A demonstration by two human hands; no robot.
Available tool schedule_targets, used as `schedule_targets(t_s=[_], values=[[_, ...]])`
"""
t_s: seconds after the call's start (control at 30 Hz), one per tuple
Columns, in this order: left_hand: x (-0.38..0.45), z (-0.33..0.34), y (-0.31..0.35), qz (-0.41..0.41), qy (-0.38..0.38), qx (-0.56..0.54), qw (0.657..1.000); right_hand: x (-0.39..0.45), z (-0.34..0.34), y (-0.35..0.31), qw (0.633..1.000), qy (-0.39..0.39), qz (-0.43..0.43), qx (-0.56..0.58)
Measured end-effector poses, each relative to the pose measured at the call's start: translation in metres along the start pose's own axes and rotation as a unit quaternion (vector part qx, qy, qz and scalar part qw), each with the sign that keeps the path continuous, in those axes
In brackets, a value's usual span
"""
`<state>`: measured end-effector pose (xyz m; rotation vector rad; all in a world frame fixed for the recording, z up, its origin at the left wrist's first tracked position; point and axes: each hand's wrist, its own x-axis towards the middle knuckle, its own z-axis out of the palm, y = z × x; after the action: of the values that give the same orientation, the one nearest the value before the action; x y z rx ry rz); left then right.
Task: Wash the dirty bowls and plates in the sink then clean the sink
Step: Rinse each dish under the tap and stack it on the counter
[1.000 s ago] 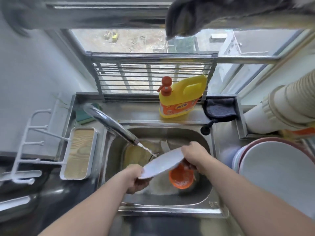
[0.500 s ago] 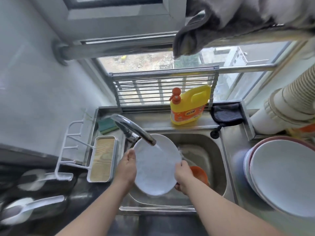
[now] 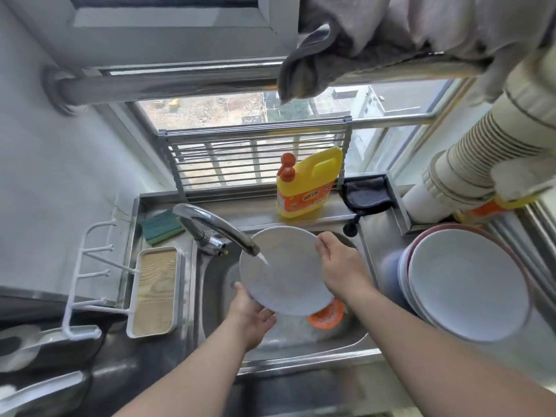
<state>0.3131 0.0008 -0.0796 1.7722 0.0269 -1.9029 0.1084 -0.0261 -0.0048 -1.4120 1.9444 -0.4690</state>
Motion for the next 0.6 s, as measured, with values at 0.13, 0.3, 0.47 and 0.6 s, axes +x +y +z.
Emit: schedule_targets(t_s=[0.13, 0.3, 0.47, 0.6], values=[[0.006, 0.031, -0.015, -0.048, -0.018, -0.009, 0.999, 0.003, -0.027, 0.012, 0.995, 0.039, -0.018, -0.094], [-0.001, 0.033, -0.028, -0.056, -0.026, 0.060, 0.996, 0.012, -0.039, 0.032, 0.989, -0.004, 0.110, -0.100], [-0.007, 0.004, -0.011, 0.003, 0.011, 0.101, 0.995, 0.010, 0.011, 0.077, 0.957, -0.090, 0.275, -0.023], [-0.017, -0.023, 0.022, 0.109, 0.054, 0.198, 0.973, -0.012, 0.053, 0.065, 0.946, -0.134, 0.293, 0.039]])
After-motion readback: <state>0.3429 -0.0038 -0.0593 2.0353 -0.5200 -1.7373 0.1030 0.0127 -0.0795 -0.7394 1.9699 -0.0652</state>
